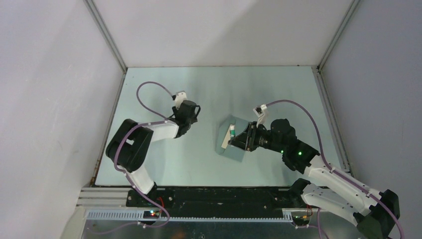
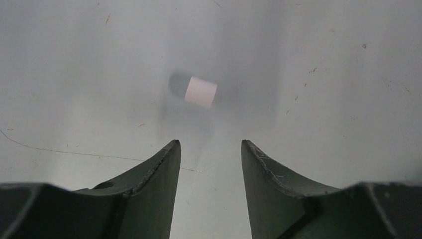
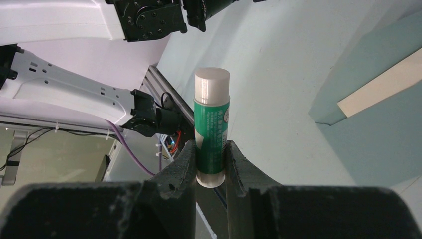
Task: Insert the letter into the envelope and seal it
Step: Place the solid glue cap at the center of the board.
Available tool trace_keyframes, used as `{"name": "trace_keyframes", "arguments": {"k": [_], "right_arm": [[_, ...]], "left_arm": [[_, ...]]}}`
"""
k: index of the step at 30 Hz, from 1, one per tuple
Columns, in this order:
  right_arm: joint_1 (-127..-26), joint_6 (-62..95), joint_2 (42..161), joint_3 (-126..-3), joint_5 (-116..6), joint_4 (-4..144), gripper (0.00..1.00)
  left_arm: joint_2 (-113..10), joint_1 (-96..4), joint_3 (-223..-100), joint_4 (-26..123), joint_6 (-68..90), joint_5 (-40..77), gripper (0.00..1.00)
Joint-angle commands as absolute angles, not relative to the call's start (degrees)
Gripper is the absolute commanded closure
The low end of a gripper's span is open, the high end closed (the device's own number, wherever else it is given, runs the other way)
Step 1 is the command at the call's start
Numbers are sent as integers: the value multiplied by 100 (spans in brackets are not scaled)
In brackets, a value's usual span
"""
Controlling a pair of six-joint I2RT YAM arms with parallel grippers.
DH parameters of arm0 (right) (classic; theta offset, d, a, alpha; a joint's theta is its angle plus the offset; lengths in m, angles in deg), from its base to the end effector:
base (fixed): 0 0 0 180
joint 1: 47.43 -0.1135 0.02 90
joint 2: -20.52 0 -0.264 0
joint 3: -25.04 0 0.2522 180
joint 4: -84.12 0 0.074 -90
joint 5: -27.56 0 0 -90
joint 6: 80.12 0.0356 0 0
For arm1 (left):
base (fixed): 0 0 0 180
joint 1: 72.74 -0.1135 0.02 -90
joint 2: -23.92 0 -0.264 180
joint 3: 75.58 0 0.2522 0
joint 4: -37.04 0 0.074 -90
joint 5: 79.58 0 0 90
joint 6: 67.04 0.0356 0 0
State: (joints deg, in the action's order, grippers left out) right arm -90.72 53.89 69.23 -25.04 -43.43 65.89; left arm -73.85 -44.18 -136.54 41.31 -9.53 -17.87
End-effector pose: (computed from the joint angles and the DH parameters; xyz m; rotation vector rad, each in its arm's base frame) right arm 0.1383 0.1462 0.2867 -0.2439 2.0696 1.3095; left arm 0.3041 -0.1463 0.1547 -0.3236 2.1639 -0.0303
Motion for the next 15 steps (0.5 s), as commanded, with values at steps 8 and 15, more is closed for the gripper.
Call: {"name": "trace_keyframes", "arguments": {"k": [8,15], "right_arm": [[-9090,5365,6901,-2485,-4417,6816,100],[-9092,5365,6939,-2484,-4407,6860,100]], "left_arm": [[-6634,-4389,-14048,4568,-651,-1732,41],[-5955,-4393,-14412,5378,-528,-1744,40]]}}
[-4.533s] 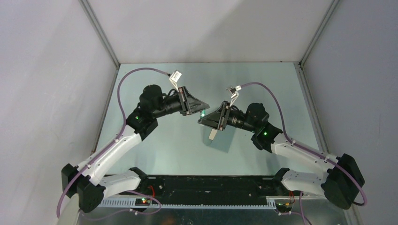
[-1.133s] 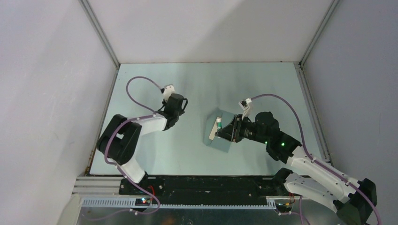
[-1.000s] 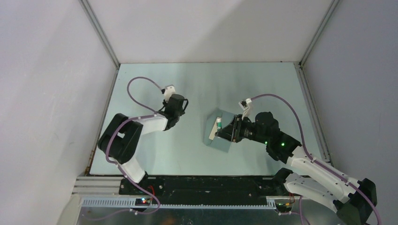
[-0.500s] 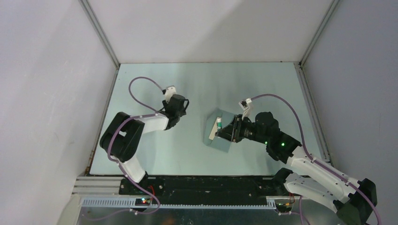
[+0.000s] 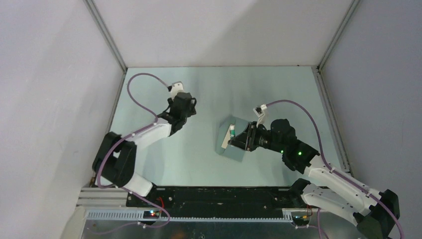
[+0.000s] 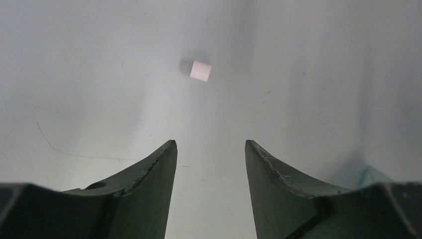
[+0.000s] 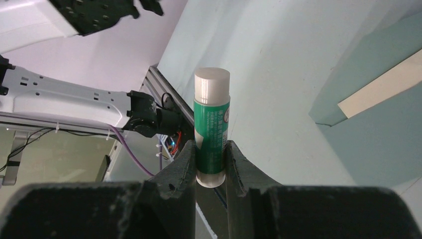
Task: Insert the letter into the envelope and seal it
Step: Place the solid glue cap at the center of the board, then unscrew the solid glue.
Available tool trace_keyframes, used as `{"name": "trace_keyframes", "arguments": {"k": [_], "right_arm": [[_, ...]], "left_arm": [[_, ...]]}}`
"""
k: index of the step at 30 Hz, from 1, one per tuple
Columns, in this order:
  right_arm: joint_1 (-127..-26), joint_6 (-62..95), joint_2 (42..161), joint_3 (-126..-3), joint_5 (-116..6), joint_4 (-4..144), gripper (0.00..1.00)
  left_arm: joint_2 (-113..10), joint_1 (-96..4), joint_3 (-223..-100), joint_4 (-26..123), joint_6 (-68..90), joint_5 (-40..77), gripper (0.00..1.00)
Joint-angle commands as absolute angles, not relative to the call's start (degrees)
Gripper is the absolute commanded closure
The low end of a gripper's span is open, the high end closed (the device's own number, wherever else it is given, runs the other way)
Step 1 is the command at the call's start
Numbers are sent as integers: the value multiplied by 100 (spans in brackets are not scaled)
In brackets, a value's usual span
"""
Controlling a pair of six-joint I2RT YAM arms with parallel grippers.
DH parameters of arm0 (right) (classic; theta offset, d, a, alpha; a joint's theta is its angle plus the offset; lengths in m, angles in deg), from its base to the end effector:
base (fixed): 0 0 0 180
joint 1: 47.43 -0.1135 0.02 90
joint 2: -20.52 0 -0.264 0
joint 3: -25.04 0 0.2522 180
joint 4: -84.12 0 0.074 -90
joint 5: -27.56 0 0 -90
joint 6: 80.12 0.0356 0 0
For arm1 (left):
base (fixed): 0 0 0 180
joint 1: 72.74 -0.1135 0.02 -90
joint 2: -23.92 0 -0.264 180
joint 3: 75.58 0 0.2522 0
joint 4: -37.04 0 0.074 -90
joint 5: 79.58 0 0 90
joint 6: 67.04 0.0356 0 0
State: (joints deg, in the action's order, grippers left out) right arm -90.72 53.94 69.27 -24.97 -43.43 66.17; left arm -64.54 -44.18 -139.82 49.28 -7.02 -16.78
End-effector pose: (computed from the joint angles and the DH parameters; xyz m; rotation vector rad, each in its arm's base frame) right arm 0.1385 0.1464 0.2866 -0.2434 2.0667 1.3113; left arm 0.2958 -0.1425 0.2112 -0.2840 2.1096 -0.0753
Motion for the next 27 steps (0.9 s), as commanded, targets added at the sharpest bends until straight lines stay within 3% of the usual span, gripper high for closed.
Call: {"name": "trace_keyframes", "arguments": {"k": [1,7,11,17,27], "right_arm": [[-9089,5365,6939,-2484,-4418,6864,100],[-9089,5393,6967,-2485,-4494,6905,100],[-9088,5482,7079,-2485,-4427,7182,100],[-9101,5666,7489,-2482,-4276,7700,100],[-9202,6065,7948,-2497,-4126,8521,100]], "left_arm": [[-5860,-4396,-14502,5539,-527,-1729,41],[-5343,-4391,-14785,6370,-693,-1090,42],[-4606,-4388,-14692,6837,-781,44,42],[-3392,-4386,-13843,5955,-1346,2784,31],[-3183,-4042,-13406,4326,-1968,4457,27]]}}
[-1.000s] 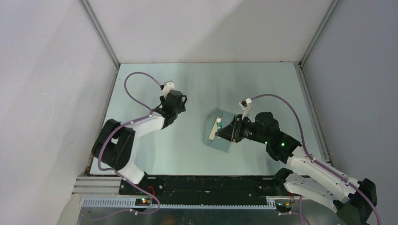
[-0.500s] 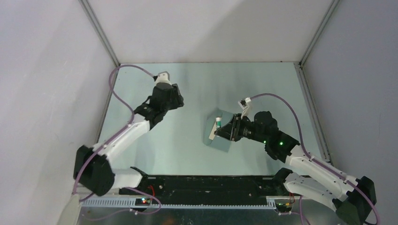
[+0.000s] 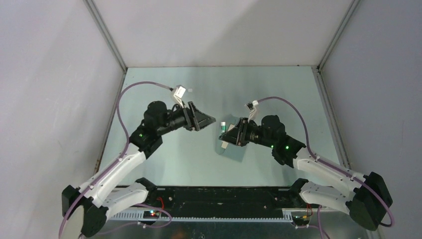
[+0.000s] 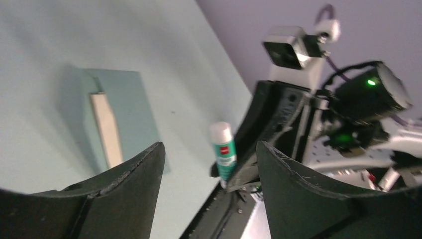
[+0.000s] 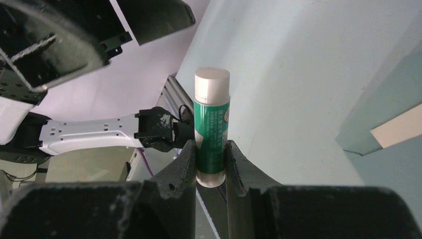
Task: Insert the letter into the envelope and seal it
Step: Unscrew the solid glue.
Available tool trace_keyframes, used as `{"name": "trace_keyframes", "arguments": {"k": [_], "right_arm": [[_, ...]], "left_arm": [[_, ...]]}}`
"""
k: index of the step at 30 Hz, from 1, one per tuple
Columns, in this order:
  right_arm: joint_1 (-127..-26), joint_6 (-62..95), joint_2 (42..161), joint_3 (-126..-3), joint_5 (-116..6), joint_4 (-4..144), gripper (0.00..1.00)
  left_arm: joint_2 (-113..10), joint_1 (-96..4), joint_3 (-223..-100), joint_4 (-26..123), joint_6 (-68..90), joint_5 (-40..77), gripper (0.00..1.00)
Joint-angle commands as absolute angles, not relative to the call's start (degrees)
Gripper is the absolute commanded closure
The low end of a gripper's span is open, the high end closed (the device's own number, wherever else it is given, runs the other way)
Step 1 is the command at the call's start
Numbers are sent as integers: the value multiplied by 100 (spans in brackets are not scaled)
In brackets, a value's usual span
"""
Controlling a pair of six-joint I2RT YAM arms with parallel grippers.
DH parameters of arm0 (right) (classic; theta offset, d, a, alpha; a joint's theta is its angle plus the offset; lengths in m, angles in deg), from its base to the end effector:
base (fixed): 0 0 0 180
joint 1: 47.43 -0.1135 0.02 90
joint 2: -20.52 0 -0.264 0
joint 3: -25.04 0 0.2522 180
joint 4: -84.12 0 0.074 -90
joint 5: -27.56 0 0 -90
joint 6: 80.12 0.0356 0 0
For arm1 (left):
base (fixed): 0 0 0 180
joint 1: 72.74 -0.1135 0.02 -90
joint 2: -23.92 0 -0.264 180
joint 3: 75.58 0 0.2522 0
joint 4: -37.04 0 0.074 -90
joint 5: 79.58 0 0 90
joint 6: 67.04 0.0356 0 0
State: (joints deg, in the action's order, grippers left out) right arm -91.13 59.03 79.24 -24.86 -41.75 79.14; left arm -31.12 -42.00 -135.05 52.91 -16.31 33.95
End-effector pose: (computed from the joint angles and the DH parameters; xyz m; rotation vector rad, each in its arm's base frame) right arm 0.1622 0.1724 0.2749 -0.1945 2.0503 1.4146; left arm 0.1859 -0.1271 0.3282 0.1816 1.9207 -1.2168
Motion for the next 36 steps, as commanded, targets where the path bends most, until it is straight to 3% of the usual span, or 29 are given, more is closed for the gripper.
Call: {"name": "trace_keyframes", "arguments": {"k": [1,15,32,36], "right_arm": [[-9217,6070,7949,-2495,-4130,8530,100],[-9243,5956,7760,-2502,-4081,8588,100],[-9258,5985,7688,-2502,-4090,8677,100],[-9256,5981,7669,-2500,-4108,8644,100]], "left_arm": [[-3217,-4018,-13390,4220,-2064,4605,27],[-3839,-3700,-13513,4104,-2080,4998,30],[-4175,-3584,-13444,3743,-2282,5059,44],[-4175,-3576,-13425,3621,-2379,5083,54]]}}
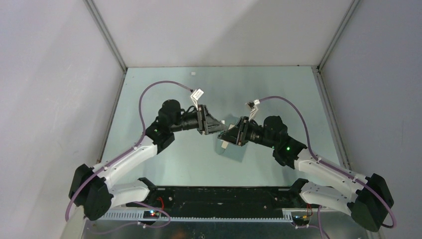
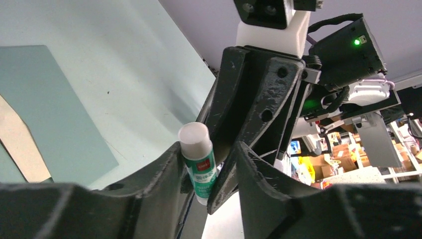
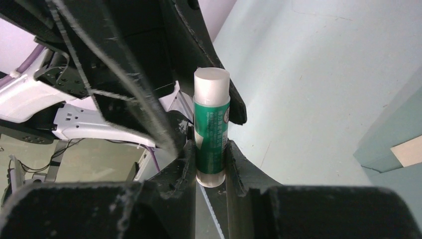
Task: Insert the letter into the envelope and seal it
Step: Unscrew the solid glue.
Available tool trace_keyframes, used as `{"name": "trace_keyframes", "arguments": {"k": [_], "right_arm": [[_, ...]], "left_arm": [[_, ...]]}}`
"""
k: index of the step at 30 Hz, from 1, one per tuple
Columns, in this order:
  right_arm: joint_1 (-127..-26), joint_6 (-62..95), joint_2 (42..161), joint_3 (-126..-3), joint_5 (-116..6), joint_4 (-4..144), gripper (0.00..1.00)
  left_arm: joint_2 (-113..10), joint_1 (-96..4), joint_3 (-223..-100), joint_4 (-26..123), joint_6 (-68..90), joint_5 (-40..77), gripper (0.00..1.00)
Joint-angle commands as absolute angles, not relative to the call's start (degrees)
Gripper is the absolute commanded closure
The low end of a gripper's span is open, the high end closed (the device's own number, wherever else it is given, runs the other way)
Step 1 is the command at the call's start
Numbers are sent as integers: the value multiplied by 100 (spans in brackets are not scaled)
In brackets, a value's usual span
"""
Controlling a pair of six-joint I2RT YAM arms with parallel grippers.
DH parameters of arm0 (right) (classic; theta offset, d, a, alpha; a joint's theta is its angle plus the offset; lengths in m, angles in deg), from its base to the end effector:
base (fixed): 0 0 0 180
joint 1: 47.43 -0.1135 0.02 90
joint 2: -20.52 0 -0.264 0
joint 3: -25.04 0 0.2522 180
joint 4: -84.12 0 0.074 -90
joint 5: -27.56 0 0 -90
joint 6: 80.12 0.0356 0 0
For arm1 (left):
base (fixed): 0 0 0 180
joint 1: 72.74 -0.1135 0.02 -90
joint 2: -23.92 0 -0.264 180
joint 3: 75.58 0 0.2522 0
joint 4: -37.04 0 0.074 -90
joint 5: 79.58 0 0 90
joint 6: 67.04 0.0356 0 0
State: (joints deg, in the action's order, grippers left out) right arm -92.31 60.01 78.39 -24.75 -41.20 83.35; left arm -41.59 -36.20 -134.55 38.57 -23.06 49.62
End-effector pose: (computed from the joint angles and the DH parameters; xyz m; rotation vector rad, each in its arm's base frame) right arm 0.1576 0.1751 0.2851 -0.2239 1.9662 1.4812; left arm 0.1969 -0.1739 0.3108 0.4264 1.9329 -1.5893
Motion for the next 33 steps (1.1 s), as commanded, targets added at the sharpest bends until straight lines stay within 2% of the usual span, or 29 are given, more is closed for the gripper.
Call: {"name": "trace_keyframes", "arguments": {"k": [1,3,8,11,14,18,21,24,27,29,31,33], "right_arm": [[-9258,5977,7664,-2502,-4121,8627,100],[-9260,5975,7660,-2502,-4139,8612,100],[-9247,5960,7624,-2499,-4171,8582,100],[-9243,5947,7591,-2495,-4214,8513,100],[-9232,5938,7573,-2501,-4247,8461,100],[-9211,5949,7551,-2502,-4324,8439,100],[-9184,5971,7541,-2502,-4374,8433,100],[-9160,5975,7554,-2498,-4389,8446,100],[-9142,5980,7566,-2502,-4374,8465,100],[-9138,5982,7578,-2501,-4368,8470,100],[-9138,5981,7576,-2497,-4368,8462,100],[-9138,5981,7571,-2501,-4371,8448,100]], "left_arm": [[-4185,-3575,-13434,3608,-2384,5093,58],[-4203,-3566,-13448,3590,-2395,5134,61],[-4190,-3565,-13472,3698,-2372,5071,58],[-4129,-3569,-13501,3732,-2373,5018,64],[-4134,-3567,-13552,3796,-2348,5065,66],[-4136,-3566,-13566,3827,-2360,5109,56],[-4115,-3565,-13574,3804,-2375,5132,57],[-4108,-3565,-13594,3753,-2415,5134,75],[-4117,-3565,-13610,3684,-2474,5134,82],[-4128,-3567,-13621,3635,-2503,5144,94],[-4141,-3569,-13627,3624,-2517,5155,99],[-4131,-3572,-13625,3622,-2525,5156,100]]}}
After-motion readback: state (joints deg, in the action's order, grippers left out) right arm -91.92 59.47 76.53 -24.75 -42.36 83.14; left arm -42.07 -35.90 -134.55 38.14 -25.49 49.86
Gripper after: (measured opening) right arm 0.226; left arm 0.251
